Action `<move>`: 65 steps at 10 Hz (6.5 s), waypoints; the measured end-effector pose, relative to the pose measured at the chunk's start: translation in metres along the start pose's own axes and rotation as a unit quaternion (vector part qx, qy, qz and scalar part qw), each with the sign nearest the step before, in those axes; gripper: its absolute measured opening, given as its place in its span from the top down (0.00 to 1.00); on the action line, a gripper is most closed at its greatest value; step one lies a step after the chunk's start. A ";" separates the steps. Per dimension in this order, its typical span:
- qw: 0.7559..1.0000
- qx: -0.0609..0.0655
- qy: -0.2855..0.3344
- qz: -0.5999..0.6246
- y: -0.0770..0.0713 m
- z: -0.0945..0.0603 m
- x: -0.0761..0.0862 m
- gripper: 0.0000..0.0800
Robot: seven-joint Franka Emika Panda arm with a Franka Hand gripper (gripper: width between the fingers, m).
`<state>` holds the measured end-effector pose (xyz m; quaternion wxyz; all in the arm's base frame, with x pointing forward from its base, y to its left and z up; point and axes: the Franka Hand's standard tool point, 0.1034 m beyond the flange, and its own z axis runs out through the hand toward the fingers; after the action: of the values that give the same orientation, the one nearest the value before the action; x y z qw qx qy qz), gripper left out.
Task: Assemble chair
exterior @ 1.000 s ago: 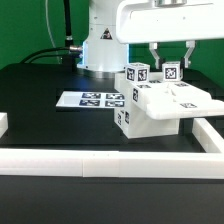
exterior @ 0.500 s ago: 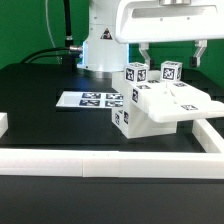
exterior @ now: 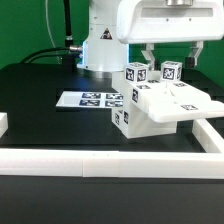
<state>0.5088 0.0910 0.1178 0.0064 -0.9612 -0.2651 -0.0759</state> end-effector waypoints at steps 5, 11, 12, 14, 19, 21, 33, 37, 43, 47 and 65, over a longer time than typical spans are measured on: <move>0.996 -0.001 -0.001 -0.085 0.006 0.000 -0.003 0.52; 0.994 -0.004 0.010 0.112 0.001 0.001 0.002 0.65; 0.984 -0.007 0.020 0.175 -0.003 0.001 0.007 0.65; 0.963 -0.007 0.033 0.269 -0.006 0.001 0.013 0.65; 0.948 -0.005 0.038 0.317 -0.007 -0.001 0.016 0.55; 0.962 -0.004 0.027 0.273 -0.011 -0.001 0.019 0.23; 0.987 -0.014 -0.009 -0.161 -0.010 -0.002 0.019 0.19; 0.976 -0.001 -0.085 -0.203 -0.019 -0.001 0.024 0.19; 0.918 0.005 -0.082 -0.388 -0.012 0.001 0.027 0.19; 0.853 0.010 -0.087 -0.515 -0.013 0.002 0.027 0.19; 0.988 -0.017 -0.081 -0.133 -0.005 0.004 0.021 0.64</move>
Offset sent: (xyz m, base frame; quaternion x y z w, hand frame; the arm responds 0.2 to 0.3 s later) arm 0.0000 0.0000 0.0000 0.0000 0.0000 -0.0650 0.9979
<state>0.5244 0.1065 0.1168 -0.0421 -0.9204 -0.3887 -0.0023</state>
